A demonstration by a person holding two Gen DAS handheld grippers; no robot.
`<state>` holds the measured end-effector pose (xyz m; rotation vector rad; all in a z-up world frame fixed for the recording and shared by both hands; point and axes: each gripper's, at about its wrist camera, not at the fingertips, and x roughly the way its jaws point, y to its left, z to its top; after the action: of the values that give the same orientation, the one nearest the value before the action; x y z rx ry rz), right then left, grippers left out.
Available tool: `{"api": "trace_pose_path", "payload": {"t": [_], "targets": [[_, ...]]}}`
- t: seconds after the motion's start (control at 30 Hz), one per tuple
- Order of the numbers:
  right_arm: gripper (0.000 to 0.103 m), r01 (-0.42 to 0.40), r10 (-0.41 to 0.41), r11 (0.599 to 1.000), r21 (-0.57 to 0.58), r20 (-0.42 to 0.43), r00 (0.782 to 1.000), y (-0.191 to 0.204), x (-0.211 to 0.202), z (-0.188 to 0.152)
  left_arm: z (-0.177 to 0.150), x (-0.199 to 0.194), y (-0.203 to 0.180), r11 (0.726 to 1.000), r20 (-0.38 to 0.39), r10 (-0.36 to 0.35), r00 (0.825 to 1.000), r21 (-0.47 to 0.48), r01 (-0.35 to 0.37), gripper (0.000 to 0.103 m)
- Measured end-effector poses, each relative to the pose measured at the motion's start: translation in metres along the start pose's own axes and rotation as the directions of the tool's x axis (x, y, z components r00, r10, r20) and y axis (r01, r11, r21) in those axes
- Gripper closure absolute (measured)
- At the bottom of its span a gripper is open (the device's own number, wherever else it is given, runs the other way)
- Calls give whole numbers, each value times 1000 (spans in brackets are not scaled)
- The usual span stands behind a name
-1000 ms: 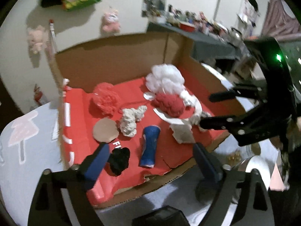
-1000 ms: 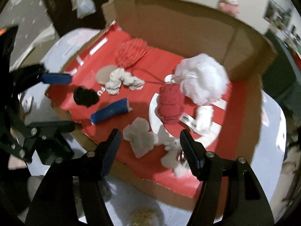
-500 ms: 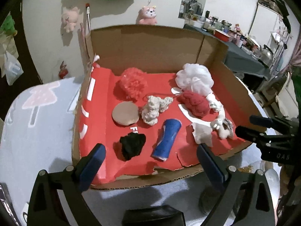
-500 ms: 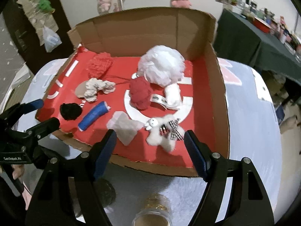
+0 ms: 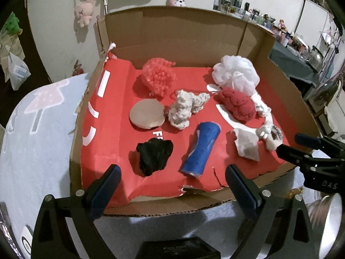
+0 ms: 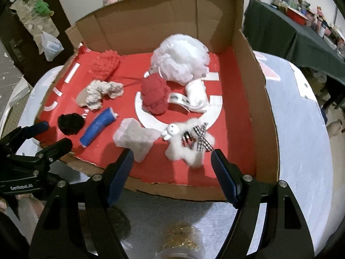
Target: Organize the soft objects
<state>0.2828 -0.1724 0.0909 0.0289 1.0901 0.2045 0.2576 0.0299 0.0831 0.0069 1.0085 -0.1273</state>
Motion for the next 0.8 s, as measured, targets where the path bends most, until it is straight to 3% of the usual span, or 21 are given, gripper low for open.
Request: {"api": "trace_pose_path", "payload": {"t": [0.8], "targets": [[29, -18, 18, 1000, -1, 10, 1000, 0, 0, -2, 3, 1, 3, 1000, 2, 13, 1000, -15, -13, 4]]}}
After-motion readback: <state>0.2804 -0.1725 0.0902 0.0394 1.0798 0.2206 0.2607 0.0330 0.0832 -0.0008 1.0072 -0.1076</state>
